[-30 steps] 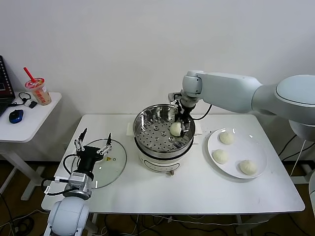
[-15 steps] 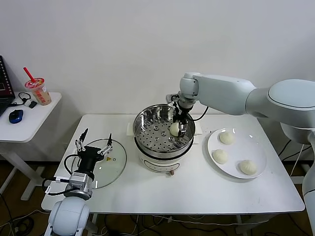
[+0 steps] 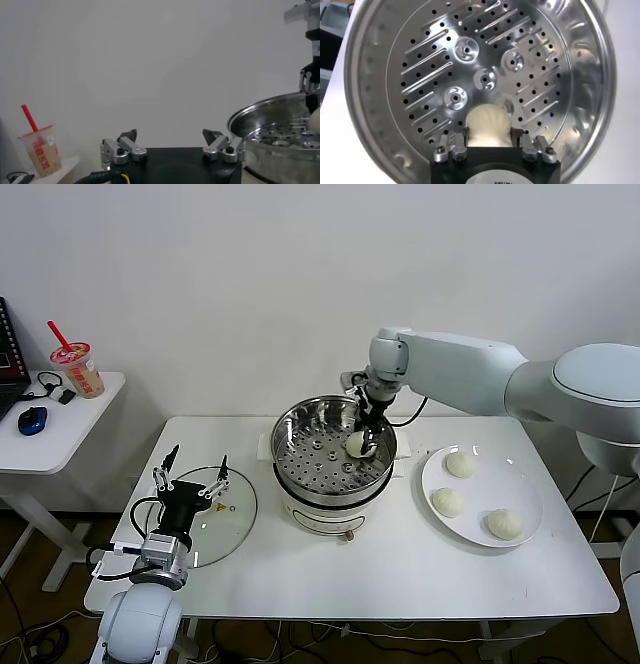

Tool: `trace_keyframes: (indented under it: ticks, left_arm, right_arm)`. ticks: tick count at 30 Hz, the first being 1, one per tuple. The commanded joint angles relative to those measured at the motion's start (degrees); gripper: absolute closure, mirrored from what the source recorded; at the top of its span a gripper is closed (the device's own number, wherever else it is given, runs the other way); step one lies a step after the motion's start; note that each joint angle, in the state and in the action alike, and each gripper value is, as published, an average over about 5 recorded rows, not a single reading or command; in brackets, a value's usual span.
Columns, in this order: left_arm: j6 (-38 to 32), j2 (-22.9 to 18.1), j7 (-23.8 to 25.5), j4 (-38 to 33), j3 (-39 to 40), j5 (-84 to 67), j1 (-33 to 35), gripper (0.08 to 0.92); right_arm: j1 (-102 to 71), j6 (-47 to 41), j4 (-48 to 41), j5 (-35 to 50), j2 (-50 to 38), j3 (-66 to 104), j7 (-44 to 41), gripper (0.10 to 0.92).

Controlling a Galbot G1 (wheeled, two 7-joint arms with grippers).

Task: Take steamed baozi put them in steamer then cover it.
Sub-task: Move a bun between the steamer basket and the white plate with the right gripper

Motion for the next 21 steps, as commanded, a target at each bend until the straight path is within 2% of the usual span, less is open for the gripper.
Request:
trace_keyframes:
  ticks: [1, 12, 21]
  left_arm:
    - [0.1, 0.2, 0.0, -0.1, 0.1, 0.1, -0.1, 0.177]
    - [0.8, 0.3, -0.3, 0.0, 1.5, 0.7, -0.8, 0.177]
    - [1.0, 0.2, -0.4, -0.1, 2.3, 1.5, -0.6, 0.177]
  right_arm:
    - [5.3, 0.2, 2.7, 1.8, -2.6, -0.1, -0.3, 0.458]
    - [14.1, 0.9, 7.6, 3.6, -12.9, -2.1, -1.3, 0.457]
    - [11.6, 0.9, 12.7, -3.2, -26.2, -0.6, -1.1, 0.457]
